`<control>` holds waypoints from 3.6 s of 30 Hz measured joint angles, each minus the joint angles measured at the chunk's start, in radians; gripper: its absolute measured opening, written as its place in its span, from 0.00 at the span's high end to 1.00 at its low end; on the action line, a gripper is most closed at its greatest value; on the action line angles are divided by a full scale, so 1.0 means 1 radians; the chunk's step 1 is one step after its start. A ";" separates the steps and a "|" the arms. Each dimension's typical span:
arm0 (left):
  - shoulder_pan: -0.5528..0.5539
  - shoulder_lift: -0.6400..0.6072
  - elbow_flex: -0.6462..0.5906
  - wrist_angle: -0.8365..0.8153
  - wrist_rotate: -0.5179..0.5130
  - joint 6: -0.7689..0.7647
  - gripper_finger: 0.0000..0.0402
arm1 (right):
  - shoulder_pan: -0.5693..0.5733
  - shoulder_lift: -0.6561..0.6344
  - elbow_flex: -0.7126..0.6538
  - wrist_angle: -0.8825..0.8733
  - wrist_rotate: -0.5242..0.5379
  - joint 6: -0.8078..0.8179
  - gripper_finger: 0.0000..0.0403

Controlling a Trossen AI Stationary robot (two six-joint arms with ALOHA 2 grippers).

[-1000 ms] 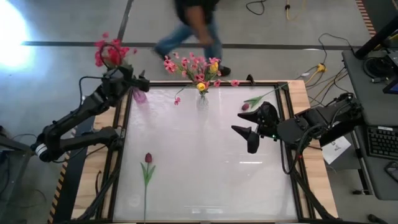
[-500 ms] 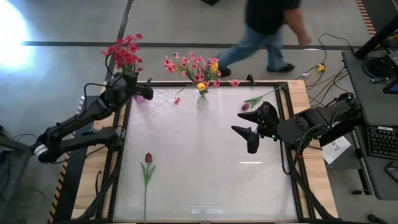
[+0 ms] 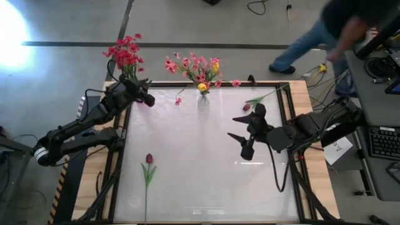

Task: Sort flowers into vase by color
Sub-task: Put the left red tulip into the purple vase

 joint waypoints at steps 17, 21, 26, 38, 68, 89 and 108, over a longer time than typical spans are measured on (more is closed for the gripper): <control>-0.205 0.029 0.042 -0.091 -0.097 0.445 1.00 | -0.010 0.003 0.000 0.002 0.044 0.097 0.50; -0.334 0.066 0.052 -0.124 -0.197 0.469 1.00 | -0.022 0.003 0.000 0.008 0.056 0.098 0.50; -0.426 0.071 0.062 -0.202 -0.236 0.379 1.00 | -0.028 0.003 0.000 0.009 0.055 0.105 0.50; -0.921 0.162 0.243 -0.720 -0.194 -0.534 0.91 | -0.029 -0.006 0.000 0.001 0.044 0.156 0.50; -1.257 0.861 0.313 -0.904 0.165 -2.060 0.69 | 0.139 -0.132 0.000 -0.050 -0.160 0.187 0.50; -0.758 0.311 0.330 -0.843 -0.658 -1.146 1.00 | 0.114 -0.201 0.018 -0.001 -0.080 0.102 0.50; -0.311 -0.087 0.409 -0.357 -0.970 -0.234 1.00 | -0.006 -0.176 0.019 0.142 0.028 -0.063 0.50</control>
